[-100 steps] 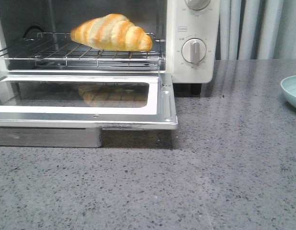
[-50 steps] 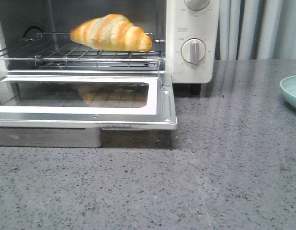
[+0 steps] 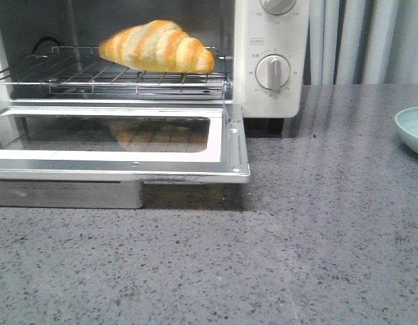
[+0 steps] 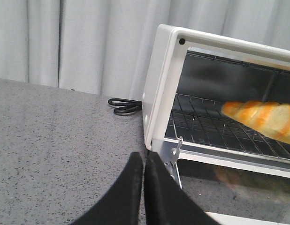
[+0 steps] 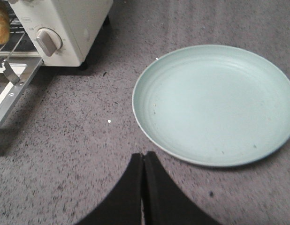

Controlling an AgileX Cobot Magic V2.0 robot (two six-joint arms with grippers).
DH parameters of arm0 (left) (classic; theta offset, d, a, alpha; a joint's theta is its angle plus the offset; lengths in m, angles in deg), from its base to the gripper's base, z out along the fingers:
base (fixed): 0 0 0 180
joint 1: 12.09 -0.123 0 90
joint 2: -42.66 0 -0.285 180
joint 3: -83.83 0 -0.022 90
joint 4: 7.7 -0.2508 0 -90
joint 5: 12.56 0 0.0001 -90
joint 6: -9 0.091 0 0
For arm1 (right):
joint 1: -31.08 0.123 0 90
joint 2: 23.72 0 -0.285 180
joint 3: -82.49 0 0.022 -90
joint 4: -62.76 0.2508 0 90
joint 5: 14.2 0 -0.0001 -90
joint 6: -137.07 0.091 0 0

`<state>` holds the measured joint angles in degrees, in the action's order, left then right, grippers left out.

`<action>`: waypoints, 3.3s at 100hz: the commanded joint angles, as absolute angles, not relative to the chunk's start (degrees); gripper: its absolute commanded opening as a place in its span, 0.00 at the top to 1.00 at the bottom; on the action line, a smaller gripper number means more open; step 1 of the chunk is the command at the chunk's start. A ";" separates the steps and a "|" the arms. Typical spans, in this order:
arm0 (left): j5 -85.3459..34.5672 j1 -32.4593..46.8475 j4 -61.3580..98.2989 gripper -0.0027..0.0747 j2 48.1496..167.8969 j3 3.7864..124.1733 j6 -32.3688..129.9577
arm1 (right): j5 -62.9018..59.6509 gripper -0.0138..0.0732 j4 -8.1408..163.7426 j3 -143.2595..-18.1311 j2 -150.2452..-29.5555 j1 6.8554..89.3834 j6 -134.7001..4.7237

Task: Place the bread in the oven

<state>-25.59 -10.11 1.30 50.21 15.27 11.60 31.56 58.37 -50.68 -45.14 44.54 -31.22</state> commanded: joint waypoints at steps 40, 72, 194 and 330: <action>-20.98 -9.68 2.01 0.99 48.80 16.81 11.17 | 1.04 0.93 65.40 -35.49 -45.57 34.31 -51.99; -20.98 -9.68 2.01 0.99 48.80 16.81 11.17 | -10.80 0.93 65.40 -25.49 -37.26 34.31 -51.99; -20.98 -9.68 2.01 0.99 48.80 16.81 11.17 | 4.04 0.93 56.46 -19.02 -29.81 29.40 -44.81; -18.13 -9.68 -4.40 0.99 48.57 5.04 11.08 | 4.04 0.93 56.46 -19.02 -29.81 29.40 -44.70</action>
<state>-23.66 -10.11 -3.84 50.21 6.55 11.47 5.18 57.67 -19.71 -31.06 29.80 -44.68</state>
